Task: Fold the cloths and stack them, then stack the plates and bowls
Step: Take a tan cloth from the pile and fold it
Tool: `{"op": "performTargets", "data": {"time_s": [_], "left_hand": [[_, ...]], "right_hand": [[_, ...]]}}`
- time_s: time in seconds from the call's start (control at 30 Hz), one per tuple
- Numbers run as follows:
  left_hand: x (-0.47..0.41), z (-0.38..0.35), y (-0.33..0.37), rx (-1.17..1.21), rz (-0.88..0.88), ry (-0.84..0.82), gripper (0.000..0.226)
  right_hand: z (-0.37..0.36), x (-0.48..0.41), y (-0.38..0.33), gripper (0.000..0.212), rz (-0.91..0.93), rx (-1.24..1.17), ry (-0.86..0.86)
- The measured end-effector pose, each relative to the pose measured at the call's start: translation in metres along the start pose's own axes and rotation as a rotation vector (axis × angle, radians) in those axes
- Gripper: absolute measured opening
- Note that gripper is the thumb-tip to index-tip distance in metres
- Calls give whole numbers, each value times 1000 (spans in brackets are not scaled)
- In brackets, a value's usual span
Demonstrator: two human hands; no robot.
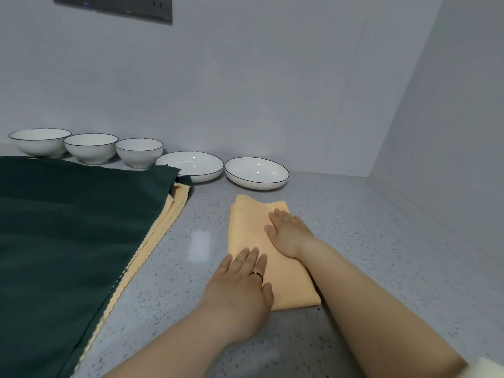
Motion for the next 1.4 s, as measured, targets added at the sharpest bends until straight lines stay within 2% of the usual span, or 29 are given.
{"op": "performTargets", "data": {"time_s": [0.27, 0.43, 0.7, 0.93, 1.03, 1.1, 1.2, 1.27, 1.33, 1.37, 1.4], "left_hand": [[-29, 11, -1, -93, -33, -100, 59], [-95, 21, -14, 20, 84, -13, 54], [-142, 22, -30, 65, 153, -26, 57], [-111, 21, -29, 74, 144, -30, 57], [-88, 20, -30, 68, 131, 26, 58], [-66, 23, -27, 71, 82, 108, 58], [-31, 37, -20, 188, -72, 237, 55], [-5, 39, -22, 296, -150, 208, 49], [17, 31, -27, 322, -204, 93, 48], [26, 25, -30, 316, -215, 22, 55], [33, 19, -35, 314, -215, -43, 73]], "right_hand": [[0, -25, 10, 55, 31, 23, 5], [-1, -27, 12, 55, 54, 19, 1], [-3, -30, 14, 55, 66, 19, 24], [-7, -7, 0, 56, 75, 1, 25], [-10, 12, -9, 56, 68, -1, 39], [-9, 27, -15, 59, 61, -28, 102], [6, 49, -24, 61, 140, -95, 292], [15, 75, -32, 53, 201, -186, 365], [17, 103, -35, 41, 233, -271, 340], [16, 118, -36, 39, 252, -282, 292], [12, 130, -35, 40, 263, -288, 223]]}}
Point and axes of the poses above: each hand's wrist, its own x-axis away from the middle knuckle, its own z-axis out of the back of the hand, y = z × x, the point moved 6 cm from there along -x, towards the middle knuckle, and after that the axes turned 12 degrees about z, right-handed, at the moved point
